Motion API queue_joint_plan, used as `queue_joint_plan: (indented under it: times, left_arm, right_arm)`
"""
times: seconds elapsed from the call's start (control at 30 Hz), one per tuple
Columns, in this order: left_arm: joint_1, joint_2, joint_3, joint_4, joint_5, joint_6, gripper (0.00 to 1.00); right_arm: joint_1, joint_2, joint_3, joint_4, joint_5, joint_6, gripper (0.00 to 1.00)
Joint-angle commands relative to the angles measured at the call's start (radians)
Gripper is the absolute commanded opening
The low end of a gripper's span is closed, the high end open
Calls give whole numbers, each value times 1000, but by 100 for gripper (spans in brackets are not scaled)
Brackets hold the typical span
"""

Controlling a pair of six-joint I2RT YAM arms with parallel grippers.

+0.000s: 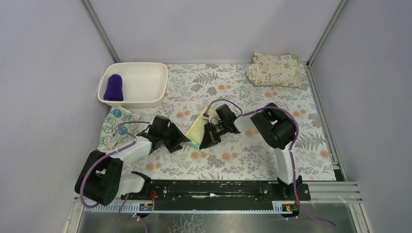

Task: Roll the towels
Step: Roll the towel at the center of the board.

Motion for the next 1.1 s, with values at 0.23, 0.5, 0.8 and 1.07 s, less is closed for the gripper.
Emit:
queue_joint_plan:
  times: [0.23, 0.5, 0.8, 1.07]
  left_arm:
    - [2, 176, 31, 54, -39, 3, 43]
    - [0, 267, 41, 15, -56, -7, 35]
    - [-7, 308, 67, -29, -75, -1, 32]
    - [-9, 309, 66, -40, -80, -3, 32]
  right_arm:
    - [-2, -38, 38, -110, 89, -69, 9]
    - [3, -156, 74, -251, 181, -173, 31]
    - [95, -338, 147, -436, 452, -370, 44]
    - [233, -272, 234, -478, 498, -444, 44]
